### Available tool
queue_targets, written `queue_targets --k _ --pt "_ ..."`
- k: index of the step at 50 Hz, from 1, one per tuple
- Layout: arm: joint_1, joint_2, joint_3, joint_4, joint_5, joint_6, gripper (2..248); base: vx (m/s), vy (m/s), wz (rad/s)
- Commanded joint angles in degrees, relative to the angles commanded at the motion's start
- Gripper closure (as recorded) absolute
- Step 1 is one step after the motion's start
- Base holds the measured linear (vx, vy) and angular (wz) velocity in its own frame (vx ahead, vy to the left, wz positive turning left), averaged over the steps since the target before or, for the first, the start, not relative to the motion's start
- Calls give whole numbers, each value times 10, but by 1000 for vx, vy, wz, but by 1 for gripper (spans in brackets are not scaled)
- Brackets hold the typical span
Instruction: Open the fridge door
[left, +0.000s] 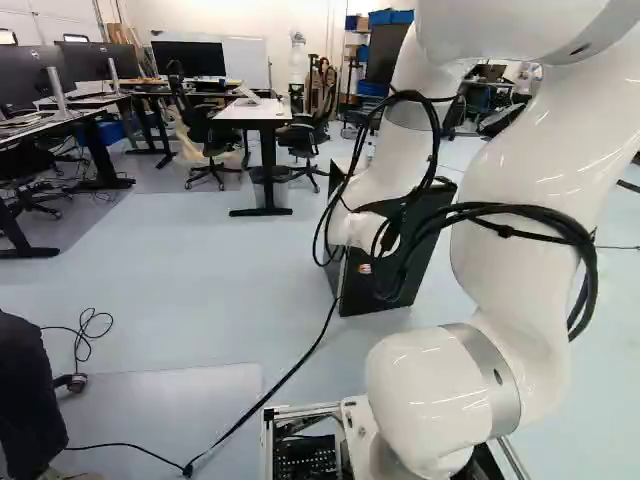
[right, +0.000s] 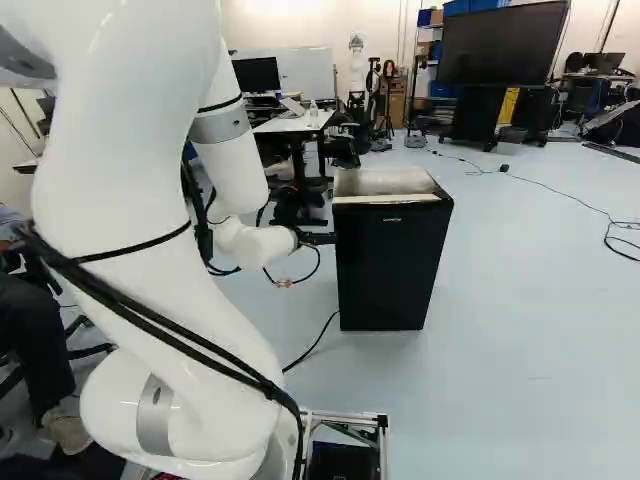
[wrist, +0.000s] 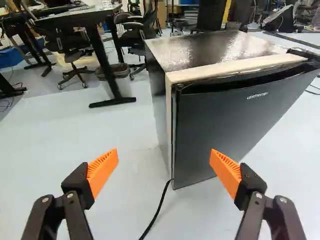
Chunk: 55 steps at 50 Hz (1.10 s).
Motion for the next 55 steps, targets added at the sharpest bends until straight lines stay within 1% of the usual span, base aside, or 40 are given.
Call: queue_targets --k 20,55 --pt "14 -17 -15 48 34 0 3 0 0 0" --pt "38 -102 -60 137 98 0 3 0 0 0"
